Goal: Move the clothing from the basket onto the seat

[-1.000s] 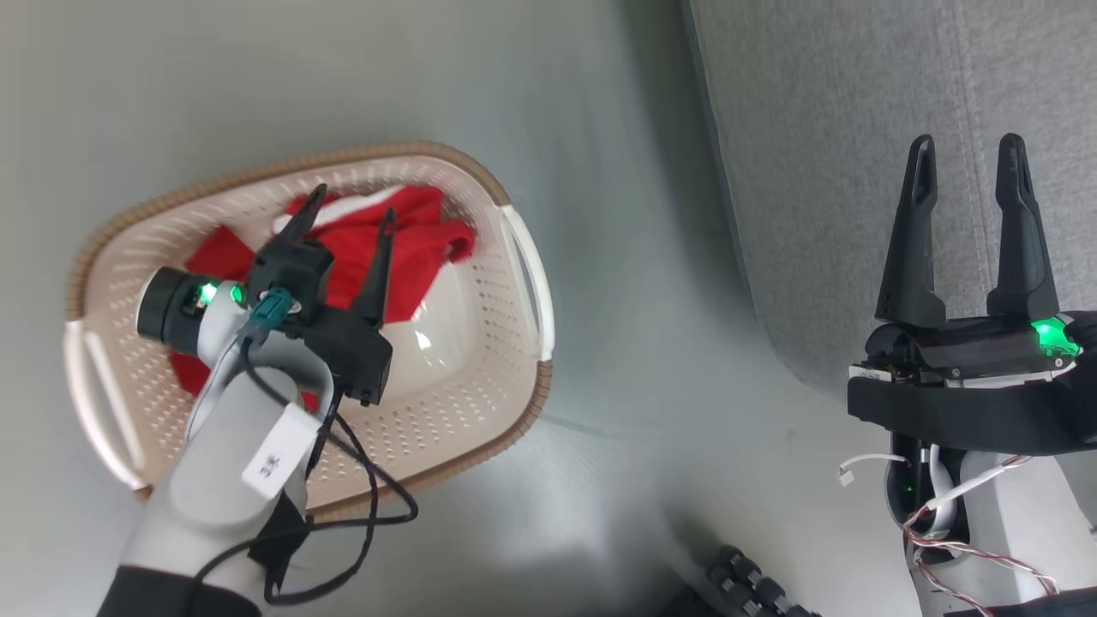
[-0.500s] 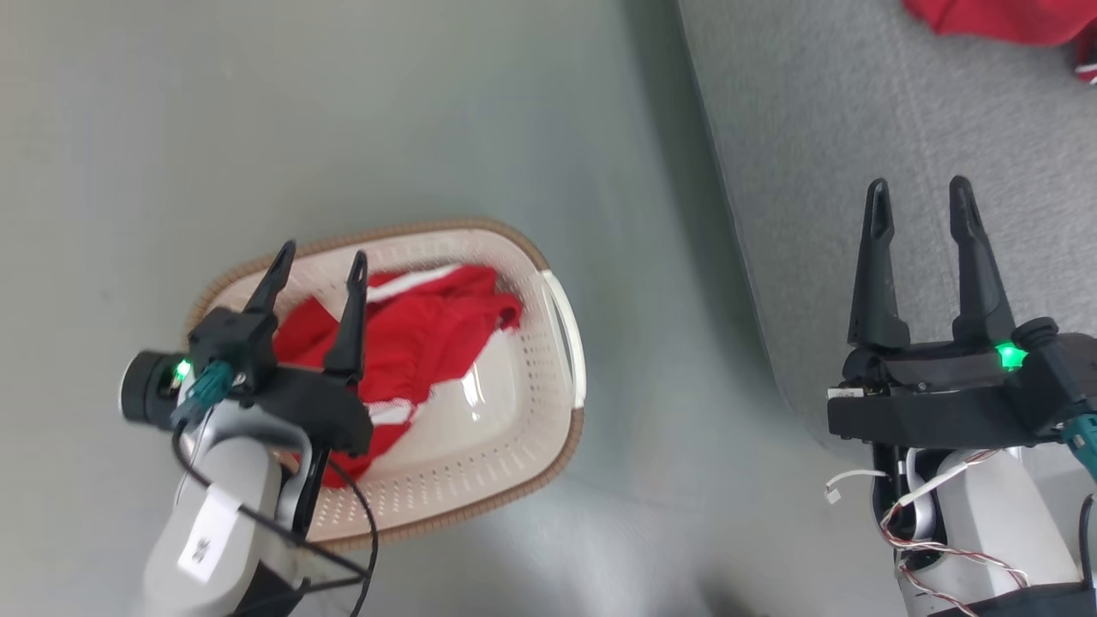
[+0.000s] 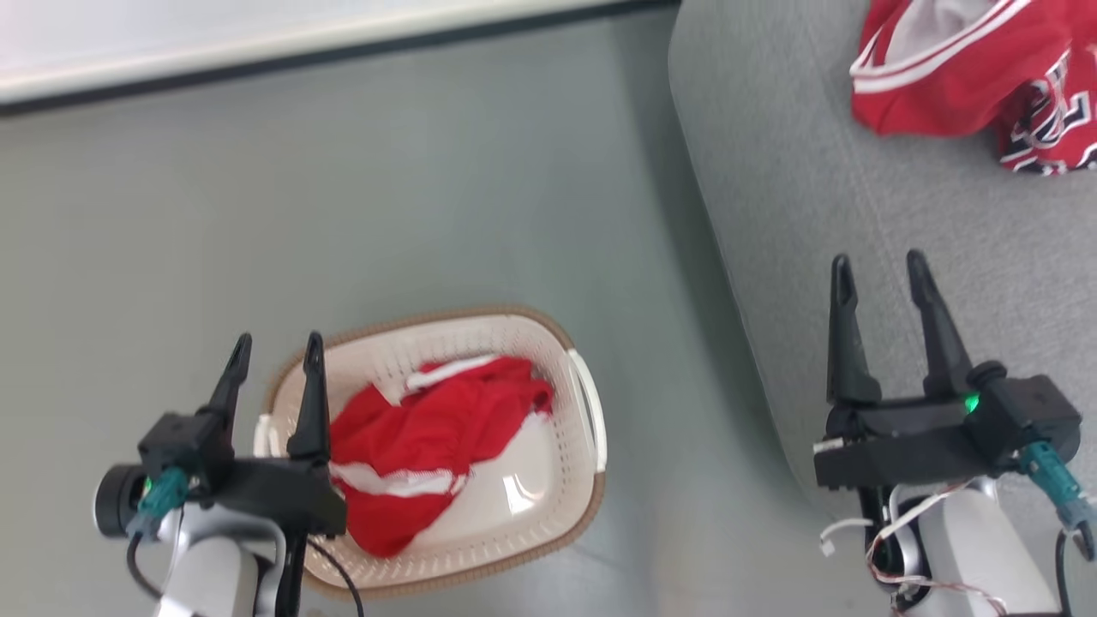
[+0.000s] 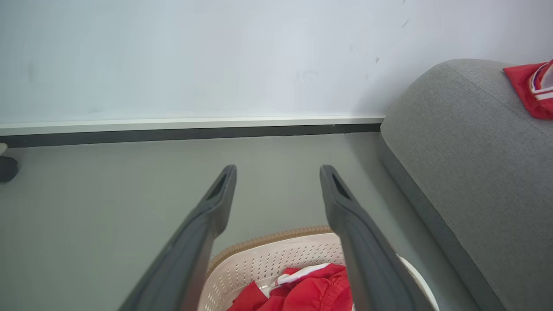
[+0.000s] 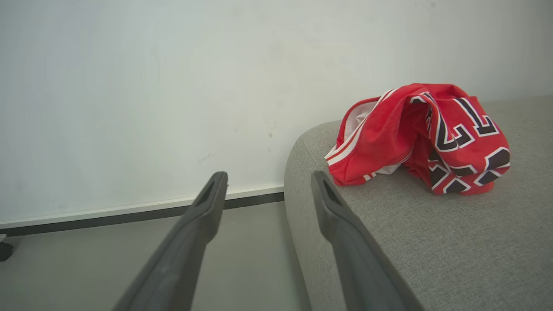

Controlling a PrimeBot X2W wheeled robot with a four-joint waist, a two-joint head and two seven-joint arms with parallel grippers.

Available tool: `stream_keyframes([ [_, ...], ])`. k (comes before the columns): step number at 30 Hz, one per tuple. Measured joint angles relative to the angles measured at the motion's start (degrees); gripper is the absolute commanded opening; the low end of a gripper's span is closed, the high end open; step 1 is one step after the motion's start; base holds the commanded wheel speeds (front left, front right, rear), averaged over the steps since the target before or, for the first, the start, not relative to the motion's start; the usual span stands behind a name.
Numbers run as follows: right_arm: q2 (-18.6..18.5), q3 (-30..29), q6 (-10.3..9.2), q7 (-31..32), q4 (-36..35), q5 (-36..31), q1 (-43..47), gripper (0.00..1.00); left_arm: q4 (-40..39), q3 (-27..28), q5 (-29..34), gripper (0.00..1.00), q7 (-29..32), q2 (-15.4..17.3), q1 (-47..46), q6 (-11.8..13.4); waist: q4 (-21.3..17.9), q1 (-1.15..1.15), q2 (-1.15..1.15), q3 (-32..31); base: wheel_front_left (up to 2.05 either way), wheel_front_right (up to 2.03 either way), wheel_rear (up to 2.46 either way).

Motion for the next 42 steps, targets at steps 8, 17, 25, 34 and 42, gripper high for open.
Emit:
stream_keyframes([
  [8,-0.4,0.4,0.75,0.0,2.5,0.0,2.6,1.0,-5.3,1.7,0.0,1.0,0.0,-0.9,7.2,1.1,1.5,0.01,0.0,-6.8,0.0,0.0,0.0],
  [17,-0.4,1.2,1.67,0.0,5.1,0.0,7.0,1.0,-9.2,4.1,0.0,1.0,0.0,-1.1,16.4,2.6,3.3,0.0,0.0,-14.5,0.0,0.0,0.0],
  [25,-0.3,2.4,2.04,0.0,5.8,0.0,11.8,1.0,-13.2,5.9,0.0,1.0,0.0,-1.1,23.8,3.4,4.9,0.0,0.0,-20.9,0.0,0.0,0.0],
  [34,-0.2,3.0,2.18,0.0,4.6,0.1,15.9,1.0,-18.0,7.4,0.0,1.0,0.0,-1.2,29.7,3.5,5.8,0.0,0.0,-25.5,0.0,0.0,0.0],
  [42,-0.2,3.2,2.19,0.0,4.1,0.1,16.0,1.0,-20.8,8.0,0.0,1.0,0.0,-1.2,30.4,3.6,5.4,0.01,0.01,-25.9,0.0,0.0,0.0],
])
